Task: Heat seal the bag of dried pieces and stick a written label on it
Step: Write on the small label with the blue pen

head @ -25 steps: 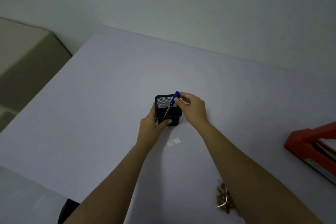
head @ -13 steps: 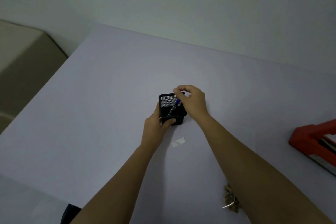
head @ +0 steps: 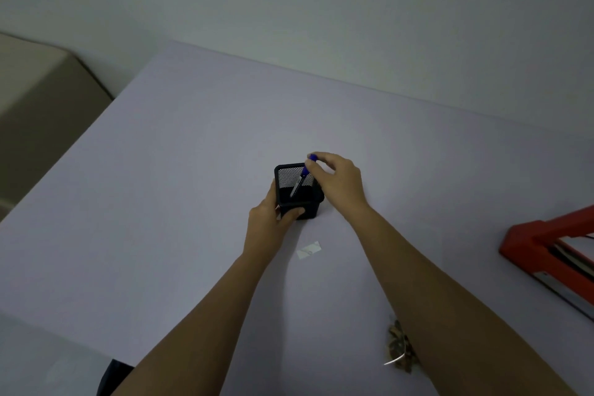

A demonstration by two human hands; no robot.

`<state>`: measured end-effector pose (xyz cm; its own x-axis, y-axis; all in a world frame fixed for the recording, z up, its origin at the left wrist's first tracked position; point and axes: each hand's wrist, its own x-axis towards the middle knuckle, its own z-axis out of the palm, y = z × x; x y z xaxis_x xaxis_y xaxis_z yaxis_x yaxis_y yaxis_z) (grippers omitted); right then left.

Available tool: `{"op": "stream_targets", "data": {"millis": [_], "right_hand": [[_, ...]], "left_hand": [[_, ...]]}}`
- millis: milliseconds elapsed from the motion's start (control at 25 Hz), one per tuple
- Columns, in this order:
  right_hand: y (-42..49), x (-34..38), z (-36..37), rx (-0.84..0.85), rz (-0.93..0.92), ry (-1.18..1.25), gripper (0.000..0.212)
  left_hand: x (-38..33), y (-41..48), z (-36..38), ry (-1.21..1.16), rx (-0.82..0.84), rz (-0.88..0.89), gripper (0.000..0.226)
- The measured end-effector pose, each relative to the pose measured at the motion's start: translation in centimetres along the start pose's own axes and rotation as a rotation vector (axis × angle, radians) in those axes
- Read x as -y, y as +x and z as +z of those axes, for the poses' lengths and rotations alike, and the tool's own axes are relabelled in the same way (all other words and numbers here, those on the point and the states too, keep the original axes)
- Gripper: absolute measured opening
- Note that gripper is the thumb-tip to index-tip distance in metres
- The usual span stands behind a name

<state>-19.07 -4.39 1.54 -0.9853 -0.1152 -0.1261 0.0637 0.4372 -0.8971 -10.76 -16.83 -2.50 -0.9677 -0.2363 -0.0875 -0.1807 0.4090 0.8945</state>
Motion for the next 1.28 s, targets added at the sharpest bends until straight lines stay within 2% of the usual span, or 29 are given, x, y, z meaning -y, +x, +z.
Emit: {"op": "stream_targets", "data": {"millis": [120,280,360,440,600,680,800,920,1000,1160,1280], "right_hand": [[-0.1,1.0,-0.9,-0.080,-0.012,0.160,0.017],[-0.7,2.1,-3.6,-0.221,0.048,0.533,0.010],[-1.1,2.7,-4.9,-0.246,0.076,0.633,0.021],[-1.4,3.2,-5.5,-0.244,0.093,0.678,0.028],[-2.3,3.8,-5.6,-0.235,0.167,0.749,0.021],[-2.7,3.6,-5.5,-0.225,0.261,0.733,0.022],[-3.4,3.0,-4.4,-0.119,0.384,0.544,0.049],[-3.7,3.0,-3.9,-0.138,0.436,0.391,0.047],[-3.5,3.0,-4.3,-0.169,0.475,0.385,0.040],[-3.5,2.4,-4.0,-0.123,0.506,0.399,0.035],[-2.5,1.1,-6.0,-0.251,0.591,0.388,0.038]], "left_hand": [[0.3,0.1,0.0,0.006,0.009,-0.014,0.067],[-0.2,-0.7,-0.9,-0.014,0.062,-0.087,0.092],[-1.8,-1.6,-1.8,-0.122,-0.047,-0.004,0.080],[-4.2,-2.0,-2.4,-0.152,-0.107,0.080,0.059],[-7.4,-1.6,-2.0,0.104,-0.126,0.230,0.022],[-8.3,-1.5,-1.5,0.184,-0.151,0.276,0.016],[-9.0,-2.1,0.2,0.324,-0.147,0.386,0.017],[-9.3,-2.7,2.2,0.437,-0.147,0.431,0.027],[-9.5,-2.9,2.8,0.422,-0.105,0.375,0.032],[-10.8,-3.6,2.9,0.155,0.008,0.092,0.034],[-10.2,-5.3,2.2,-0.066,0.020,-0.105,0.034]]}}
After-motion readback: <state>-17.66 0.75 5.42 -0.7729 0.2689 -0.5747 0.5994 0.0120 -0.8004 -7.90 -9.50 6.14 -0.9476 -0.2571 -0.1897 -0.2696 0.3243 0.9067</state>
